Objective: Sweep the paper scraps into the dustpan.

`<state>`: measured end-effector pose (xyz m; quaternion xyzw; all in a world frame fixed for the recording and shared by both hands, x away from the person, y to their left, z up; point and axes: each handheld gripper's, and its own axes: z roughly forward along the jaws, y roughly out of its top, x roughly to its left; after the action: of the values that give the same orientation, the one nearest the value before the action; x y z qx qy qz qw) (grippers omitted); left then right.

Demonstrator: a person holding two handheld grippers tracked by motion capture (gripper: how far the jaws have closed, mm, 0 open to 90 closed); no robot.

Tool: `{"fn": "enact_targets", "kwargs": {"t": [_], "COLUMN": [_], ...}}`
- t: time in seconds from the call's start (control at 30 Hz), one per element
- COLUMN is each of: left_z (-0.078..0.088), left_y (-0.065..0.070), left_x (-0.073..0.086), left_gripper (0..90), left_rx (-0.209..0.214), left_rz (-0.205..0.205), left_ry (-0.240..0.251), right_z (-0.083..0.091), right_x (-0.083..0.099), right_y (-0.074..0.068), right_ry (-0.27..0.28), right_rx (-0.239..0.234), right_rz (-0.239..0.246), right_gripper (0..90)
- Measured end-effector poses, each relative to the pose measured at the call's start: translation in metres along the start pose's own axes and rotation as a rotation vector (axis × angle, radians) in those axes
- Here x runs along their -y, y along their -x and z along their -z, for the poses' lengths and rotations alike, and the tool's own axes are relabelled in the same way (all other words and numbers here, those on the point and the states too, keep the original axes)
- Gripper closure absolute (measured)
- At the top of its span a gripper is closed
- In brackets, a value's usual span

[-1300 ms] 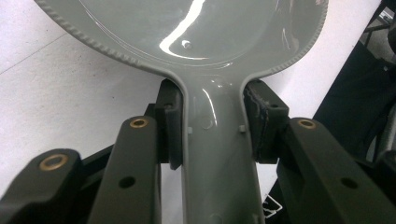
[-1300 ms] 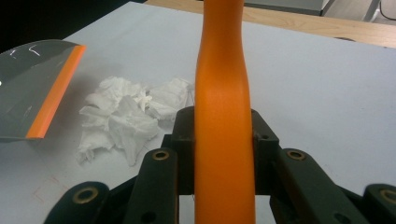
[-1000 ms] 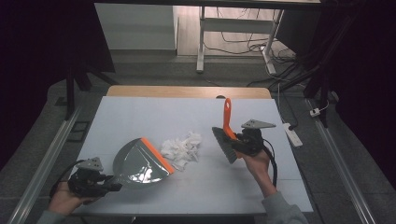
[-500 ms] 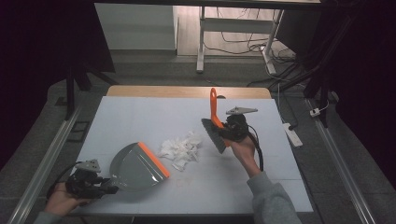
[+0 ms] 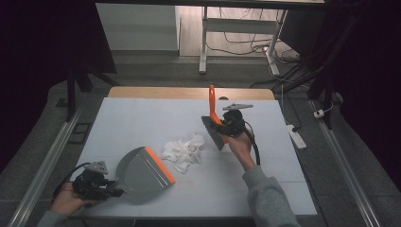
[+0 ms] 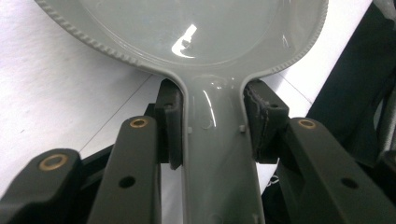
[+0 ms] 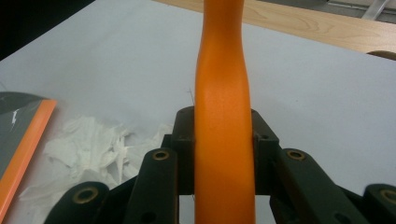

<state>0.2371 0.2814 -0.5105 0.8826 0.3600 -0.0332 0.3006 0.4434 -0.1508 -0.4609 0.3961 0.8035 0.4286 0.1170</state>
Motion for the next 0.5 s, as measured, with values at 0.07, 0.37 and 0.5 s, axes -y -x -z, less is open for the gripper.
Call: {"fn": "enact_targets", "kwargs": {"t": [0.07, 0.37, 0.5], "left_z": [-0.002, -0.003, -0.005], "left_y": [0.0, -0.003, -0.003], "left_x": [-0.002, -0.003, -0.005], "left_gripper": [62.0, 62.0, 62.0], "left_rx": [0.005, 0.015, 0.024], "left_rz": [-0.001, 0.001, -0.002], "left_ry": [-0.004, -0.007, -0.007], "right_z": [-0.002, -0.018, -0.023], "right_x": [0.0, -0.002, -0.003], "right_y": [0.0, -0.001, -0.004], "right_ry": [-0.007, -0.043, -0.056], "right_rx": [0.002, 0.02, 0.023], "right_rz": [-0.002, 0.009, 0.01], "right_gripper": [69.8, 69.8, 69.8]}}
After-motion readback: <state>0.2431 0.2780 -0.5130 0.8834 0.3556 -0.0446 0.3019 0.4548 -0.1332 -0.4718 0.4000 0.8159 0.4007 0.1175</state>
